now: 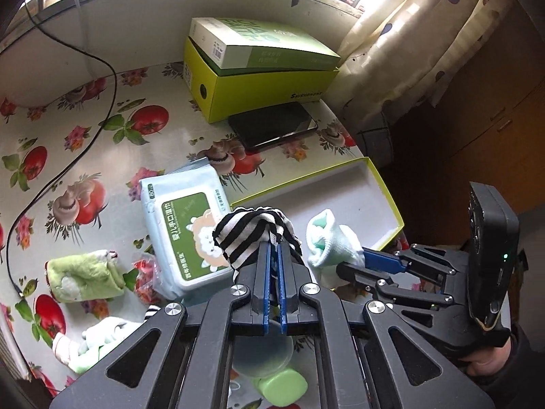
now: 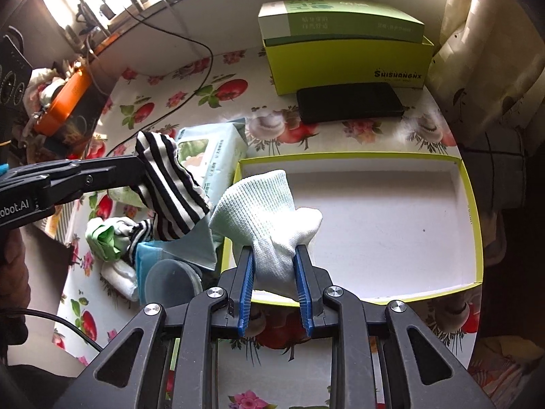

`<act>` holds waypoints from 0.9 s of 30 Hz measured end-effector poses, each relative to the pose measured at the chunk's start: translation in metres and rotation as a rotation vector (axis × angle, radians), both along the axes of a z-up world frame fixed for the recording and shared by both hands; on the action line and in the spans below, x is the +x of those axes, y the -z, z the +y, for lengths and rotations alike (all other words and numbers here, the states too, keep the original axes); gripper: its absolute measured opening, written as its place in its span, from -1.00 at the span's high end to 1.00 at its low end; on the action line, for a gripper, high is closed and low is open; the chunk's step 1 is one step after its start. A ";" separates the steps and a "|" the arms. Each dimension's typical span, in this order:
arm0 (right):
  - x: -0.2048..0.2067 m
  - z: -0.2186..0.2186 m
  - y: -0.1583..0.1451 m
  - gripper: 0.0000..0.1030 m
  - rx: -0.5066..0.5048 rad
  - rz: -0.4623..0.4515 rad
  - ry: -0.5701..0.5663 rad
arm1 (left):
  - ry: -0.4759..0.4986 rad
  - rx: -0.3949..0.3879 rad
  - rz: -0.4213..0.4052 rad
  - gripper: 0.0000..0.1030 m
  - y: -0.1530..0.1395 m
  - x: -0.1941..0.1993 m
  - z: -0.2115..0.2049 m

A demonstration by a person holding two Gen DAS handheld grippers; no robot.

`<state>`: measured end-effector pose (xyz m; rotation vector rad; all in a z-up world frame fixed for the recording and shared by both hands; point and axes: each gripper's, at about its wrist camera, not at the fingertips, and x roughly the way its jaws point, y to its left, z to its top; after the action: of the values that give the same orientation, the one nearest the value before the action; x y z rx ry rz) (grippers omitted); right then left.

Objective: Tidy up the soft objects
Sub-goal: 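Carry both items into the yellow-rimmed box lid and open the left gripper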

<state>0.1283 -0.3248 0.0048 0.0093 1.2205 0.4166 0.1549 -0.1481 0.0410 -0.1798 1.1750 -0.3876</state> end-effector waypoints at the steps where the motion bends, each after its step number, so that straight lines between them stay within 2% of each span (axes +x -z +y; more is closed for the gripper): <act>1: 0.002 -0.002 0.004 0.57 0.001 0.006 0.004 | 0.005 -0.002 0.005 0.93 0.002 0.004 -0.004; 8: 0.014 -0.010 0.020 0.57 -0.023 0.037 0.007 | 0.036 -0.030 0.052 0.93 0.021 0.035 -0.028; 20: 0.015 -0.018 0.042 0.57 -0.034 0.090 0.003 | 0.079 0.010 0.199 0.92 0.075 0.058 -0.059; 24: 0.014 -0.014 0.044 0.57 -0.025 0.095 -0.008 | 0.050 0.011 0.177 0.72 0.069 0.057 -0.049; 26: 0.014 -0.011 0.045 0.57 -0.026 0.095 -0.016 | 0.032 0.006 0.159 0.54 0.064 0.057 -0.043; 27: 0.015 -0.009 0.046 0.57 -0.027 0.098 -0.020 | 0.025 0.002 0.154 0.36 0.062 0.057 -0.040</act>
<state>0.1434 -0.3343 -0.0415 -0.0058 1.3234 0.4212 0.2120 -0.1879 -0.0214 -0.1961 1.3305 -0.3995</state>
